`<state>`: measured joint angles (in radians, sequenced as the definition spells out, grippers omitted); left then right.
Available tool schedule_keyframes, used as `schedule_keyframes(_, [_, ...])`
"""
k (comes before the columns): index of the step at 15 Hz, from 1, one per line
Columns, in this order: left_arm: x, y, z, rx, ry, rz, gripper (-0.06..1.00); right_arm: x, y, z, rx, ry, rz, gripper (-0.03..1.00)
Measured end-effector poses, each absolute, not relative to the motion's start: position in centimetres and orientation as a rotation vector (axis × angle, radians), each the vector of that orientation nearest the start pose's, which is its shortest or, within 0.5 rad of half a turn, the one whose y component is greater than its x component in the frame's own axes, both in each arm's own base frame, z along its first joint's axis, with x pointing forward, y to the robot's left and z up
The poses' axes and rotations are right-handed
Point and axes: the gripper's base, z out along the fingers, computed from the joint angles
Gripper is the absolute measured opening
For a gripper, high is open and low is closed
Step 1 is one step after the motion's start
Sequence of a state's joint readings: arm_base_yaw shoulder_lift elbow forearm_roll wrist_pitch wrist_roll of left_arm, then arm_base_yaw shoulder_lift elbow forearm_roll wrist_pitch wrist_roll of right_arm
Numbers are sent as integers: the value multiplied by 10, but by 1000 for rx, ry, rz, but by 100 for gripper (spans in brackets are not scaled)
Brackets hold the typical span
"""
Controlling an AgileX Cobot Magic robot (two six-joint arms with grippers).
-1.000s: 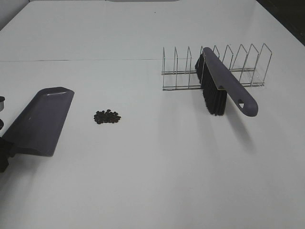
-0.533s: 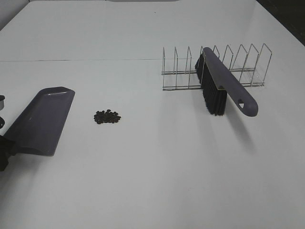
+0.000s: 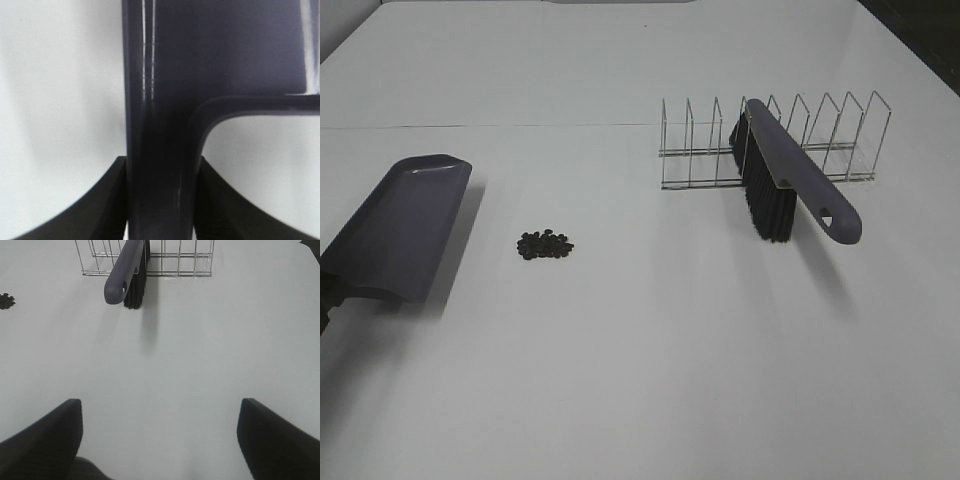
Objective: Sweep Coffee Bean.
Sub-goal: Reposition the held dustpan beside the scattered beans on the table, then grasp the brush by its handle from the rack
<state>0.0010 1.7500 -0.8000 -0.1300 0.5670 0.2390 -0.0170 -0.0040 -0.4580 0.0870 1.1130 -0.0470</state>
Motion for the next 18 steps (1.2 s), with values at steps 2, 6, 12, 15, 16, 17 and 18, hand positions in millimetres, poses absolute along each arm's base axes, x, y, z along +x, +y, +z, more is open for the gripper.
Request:
schedule_keyframes(2, [283,-14,131,289,2992,-58,33,-3,7,262,-37,2132,68,72])
schedule_keyframes(6, [290,-36,138,382,2943,136,33,-3,7,262,-37,2132,68,72])
schedule_keyframes(12, [288,-40,140,394,2928,346,33,-3,7,262,-37,2132,68,72])
schedule_keyframes(15, [291,-43,140,394,2900,304,33,-4,7,266,-33,2124,70,72])
schedule_keyframes(16, [291,-43,140,394,2899,304,33,-2,7,274,-21,2132,77,71])
schedule_keyframes(17, [291,-43,140,395,2897,303,33,5,7,285,-7,2159,85,70])
schedule_keyframes(18, [291,-43,140,396,2895,302,33,9,7,292,-5,2172,86,69])
